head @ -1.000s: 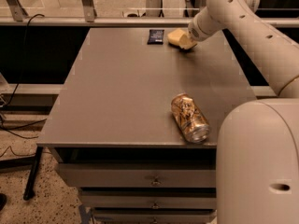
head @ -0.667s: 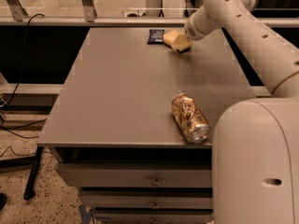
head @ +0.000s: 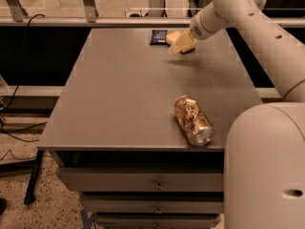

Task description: Move sponge near rxbar blueberry

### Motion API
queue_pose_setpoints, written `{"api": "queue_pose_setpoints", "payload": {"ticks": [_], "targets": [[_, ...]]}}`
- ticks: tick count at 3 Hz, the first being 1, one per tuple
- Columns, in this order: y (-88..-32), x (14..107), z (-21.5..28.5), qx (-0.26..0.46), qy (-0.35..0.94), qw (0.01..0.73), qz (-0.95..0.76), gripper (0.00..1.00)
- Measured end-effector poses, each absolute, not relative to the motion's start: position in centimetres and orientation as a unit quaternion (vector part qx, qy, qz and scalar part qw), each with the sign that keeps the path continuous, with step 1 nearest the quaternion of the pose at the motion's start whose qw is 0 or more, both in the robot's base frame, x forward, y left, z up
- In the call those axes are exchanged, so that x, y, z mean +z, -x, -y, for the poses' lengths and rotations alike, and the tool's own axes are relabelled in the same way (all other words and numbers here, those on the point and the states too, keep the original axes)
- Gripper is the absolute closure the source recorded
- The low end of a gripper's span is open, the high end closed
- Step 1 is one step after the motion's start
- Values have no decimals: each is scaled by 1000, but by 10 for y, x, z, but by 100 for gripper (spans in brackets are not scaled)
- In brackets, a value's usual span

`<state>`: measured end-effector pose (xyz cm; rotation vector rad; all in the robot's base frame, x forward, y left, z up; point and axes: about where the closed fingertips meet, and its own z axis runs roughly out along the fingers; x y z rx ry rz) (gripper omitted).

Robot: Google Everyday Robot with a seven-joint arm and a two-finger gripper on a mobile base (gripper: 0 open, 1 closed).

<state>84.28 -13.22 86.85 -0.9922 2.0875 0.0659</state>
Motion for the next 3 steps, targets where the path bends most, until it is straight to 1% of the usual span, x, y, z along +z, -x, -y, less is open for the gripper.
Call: {"api": "queue_pose_setpoints", "payload": {"ticks": [1,2,3], "targets": [[-819,882,148,56,374,436,-816,0],[-781,903,169,86,359,493,-788,0],[-735,931,184,93,361,553,-745,0]]}}
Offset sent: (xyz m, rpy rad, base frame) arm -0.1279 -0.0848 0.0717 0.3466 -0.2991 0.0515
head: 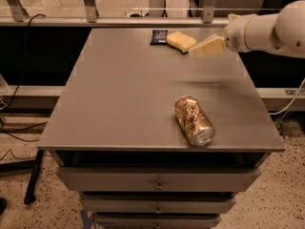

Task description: Move sponge near rxbar blueberry

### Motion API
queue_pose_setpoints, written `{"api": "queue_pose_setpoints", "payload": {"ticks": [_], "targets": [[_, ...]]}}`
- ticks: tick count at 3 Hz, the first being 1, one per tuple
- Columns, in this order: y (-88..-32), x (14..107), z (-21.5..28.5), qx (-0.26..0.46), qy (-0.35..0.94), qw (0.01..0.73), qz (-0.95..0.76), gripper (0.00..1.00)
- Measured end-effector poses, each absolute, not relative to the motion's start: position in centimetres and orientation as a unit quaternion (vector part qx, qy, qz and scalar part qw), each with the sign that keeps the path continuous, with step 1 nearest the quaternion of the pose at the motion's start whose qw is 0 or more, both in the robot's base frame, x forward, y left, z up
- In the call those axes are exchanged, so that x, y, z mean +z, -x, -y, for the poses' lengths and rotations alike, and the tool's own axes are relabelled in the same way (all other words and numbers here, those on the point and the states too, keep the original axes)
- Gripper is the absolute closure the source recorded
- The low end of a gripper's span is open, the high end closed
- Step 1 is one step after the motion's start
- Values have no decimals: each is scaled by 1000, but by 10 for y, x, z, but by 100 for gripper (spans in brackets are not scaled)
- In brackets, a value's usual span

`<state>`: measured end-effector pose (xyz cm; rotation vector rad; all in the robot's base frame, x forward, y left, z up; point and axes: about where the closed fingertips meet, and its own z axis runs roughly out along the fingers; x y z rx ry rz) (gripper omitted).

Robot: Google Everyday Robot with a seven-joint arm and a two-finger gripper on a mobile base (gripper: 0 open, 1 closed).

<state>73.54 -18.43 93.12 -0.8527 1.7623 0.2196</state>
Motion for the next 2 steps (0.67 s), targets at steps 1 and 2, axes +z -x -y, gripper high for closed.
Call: {"api": "queue_pose_setpoints", "payload": {"ticks": [1,2], "targets": [[-692,955,207,81,351,597,-716,0],[-682,958,224,73,345,602,-716,0]]}}
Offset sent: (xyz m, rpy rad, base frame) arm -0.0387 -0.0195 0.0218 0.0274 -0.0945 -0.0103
